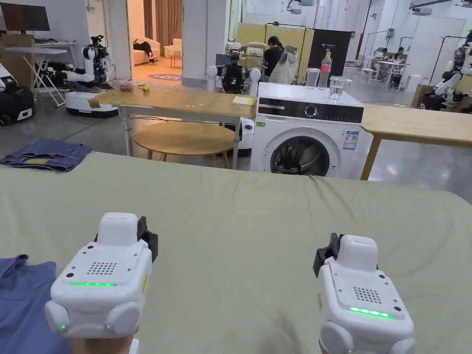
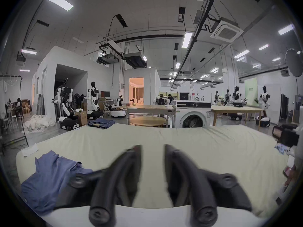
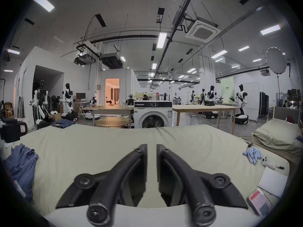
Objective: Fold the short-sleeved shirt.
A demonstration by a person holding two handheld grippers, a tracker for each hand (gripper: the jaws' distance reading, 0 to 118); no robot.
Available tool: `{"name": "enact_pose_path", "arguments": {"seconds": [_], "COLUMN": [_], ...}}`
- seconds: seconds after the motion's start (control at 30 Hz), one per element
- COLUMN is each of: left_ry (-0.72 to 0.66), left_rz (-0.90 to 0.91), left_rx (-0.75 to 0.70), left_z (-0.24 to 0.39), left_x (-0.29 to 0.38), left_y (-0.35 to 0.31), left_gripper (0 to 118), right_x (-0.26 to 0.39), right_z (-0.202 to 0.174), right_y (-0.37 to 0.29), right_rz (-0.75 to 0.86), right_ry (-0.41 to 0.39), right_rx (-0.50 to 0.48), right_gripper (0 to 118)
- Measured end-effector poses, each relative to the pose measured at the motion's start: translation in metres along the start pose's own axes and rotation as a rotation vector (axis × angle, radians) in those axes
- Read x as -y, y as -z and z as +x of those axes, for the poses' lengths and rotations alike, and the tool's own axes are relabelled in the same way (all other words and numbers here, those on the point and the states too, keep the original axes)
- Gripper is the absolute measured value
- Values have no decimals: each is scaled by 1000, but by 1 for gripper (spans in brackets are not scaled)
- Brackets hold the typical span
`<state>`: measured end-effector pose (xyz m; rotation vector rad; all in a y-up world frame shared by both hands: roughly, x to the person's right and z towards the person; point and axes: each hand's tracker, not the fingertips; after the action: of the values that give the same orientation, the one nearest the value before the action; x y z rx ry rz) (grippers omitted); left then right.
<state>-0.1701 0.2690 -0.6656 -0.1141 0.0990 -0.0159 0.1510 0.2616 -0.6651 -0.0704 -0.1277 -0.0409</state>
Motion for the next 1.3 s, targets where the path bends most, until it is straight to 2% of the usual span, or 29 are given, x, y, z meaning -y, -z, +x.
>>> {"name": "enact_pose_path", "arguments": {"seconds": [0.03, 0.07, 0.4, 0.57, 0.97, 1.3], "left_ry": [4, 11, -28, -70, -17, -22], "left_rz": [7, 16, 14, 10, 30, 14], "left_rx": [1, 0, -2, 49, 29, 26], "left_z": [1, 1, -7, -25, -40, -36], "left_x": [1, 3, 2, -1, -13, -12], "left_y": [-1, -3, -6, -7, -15, -13], "left_gripper": [1, 0, 0, 0, 0, 0], "right_x": [0, -1, -5, -5, 0, 2], "right_z": [2, 3, 1, -1, -20, -16], "right_y": [-1, -2, -6, -4, -5, -5], "right_rz": [2, 4, 16, -5, -23, -42], "right_ry": [7, 6, 4, -7, -15, -20], "right_rx": [-11, -15, -5, -20, -19, -13], "right_gripper": [0, 0, 0, 0, 0, 0]}}
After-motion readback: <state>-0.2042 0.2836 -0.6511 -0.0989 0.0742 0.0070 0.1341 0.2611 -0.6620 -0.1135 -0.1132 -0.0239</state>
